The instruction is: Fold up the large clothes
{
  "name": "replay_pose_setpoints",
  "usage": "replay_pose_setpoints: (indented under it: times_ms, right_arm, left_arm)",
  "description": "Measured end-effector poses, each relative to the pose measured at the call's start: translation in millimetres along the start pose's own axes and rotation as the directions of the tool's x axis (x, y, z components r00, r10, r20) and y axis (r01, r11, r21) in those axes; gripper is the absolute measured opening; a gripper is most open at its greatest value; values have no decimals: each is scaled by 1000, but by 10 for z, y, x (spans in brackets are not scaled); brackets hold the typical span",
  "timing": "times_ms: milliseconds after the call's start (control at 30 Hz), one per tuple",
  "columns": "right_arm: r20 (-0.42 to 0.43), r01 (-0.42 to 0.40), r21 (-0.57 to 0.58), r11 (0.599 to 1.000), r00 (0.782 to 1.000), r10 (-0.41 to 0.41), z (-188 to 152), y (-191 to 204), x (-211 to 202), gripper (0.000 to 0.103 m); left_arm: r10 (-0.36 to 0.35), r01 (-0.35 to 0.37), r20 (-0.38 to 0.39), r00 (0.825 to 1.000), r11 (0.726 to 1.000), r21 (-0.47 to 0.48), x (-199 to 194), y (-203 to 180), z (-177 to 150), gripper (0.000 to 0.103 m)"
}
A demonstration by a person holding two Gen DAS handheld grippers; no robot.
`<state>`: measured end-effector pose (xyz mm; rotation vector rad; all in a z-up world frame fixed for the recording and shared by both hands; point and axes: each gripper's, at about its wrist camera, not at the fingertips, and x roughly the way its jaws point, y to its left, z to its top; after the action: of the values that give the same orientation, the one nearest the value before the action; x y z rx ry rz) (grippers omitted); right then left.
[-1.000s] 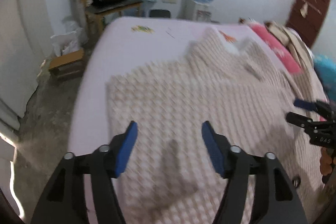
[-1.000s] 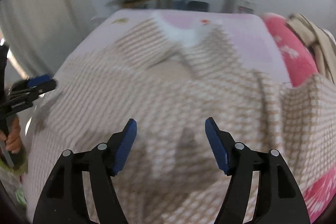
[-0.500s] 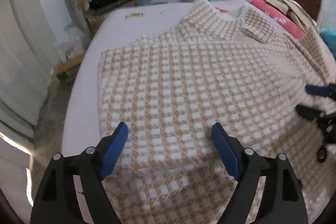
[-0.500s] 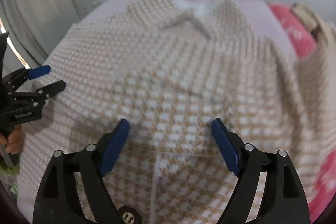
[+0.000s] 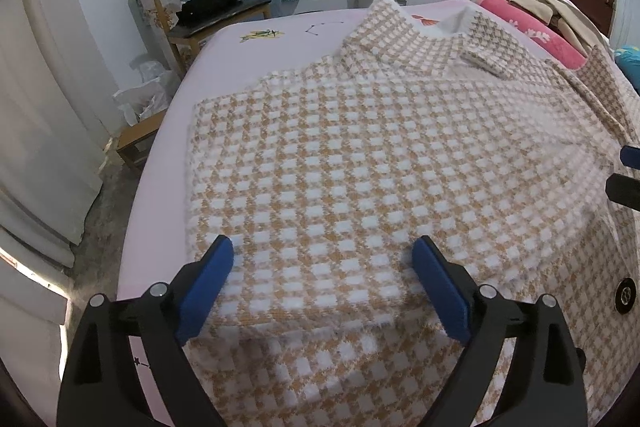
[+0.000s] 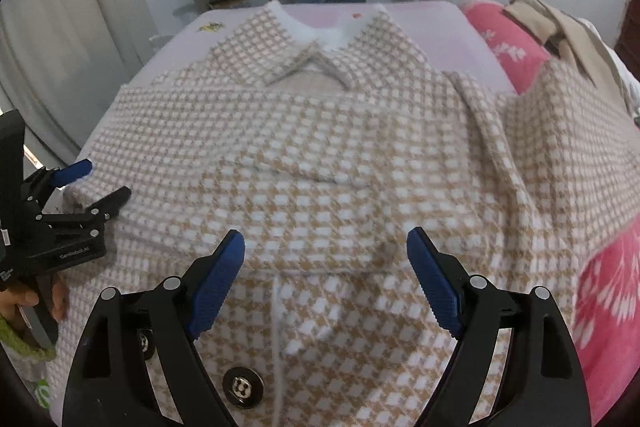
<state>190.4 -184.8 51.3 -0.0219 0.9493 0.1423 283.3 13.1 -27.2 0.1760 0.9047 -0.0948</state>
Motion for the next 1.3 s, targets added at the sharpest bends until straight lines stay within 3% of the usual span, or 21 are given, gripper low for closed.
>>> replay_pose_setpoints:
  times_ms: [67,167,267,500,767,900,1300]
  right_arm:
    - [-19,17,-22,1000,1000,-18,-19,19,149,80]
    - [-27,68,-40,997,997,-69,-53,40,291,91]
    - [-53,47,3,999,997,-47,-63,-40,289,95]
    - [-68,22,39,999,998,-19,-108,-96,280,95]
    - [-89,-48,155,987,994,62,-184,-249,276,95]
    - [-98,-58,130,990,993,71,-209,-261,247,95]
    - [-125,-56,113,992,990,70,-227,-243,207,95]
  left_arm:
    - [10,-10,0,1000,1000,1,3,-5,5,91]
    - [43,-43,3,999,999,1,15,-14,5,97]
    - [45,-45,6,999,999,1,12,-11,-1,97]
    - [44,-44,9,999,999,-1,11,-13,3,97]
    - [39,-39,-1,999,999,-1,19,-5,1,97]
    - [15,-15,-33,999,1000,3,12,20,56,97]
    - [-28,28,80,996,1000,10,-288,-140,390,97]
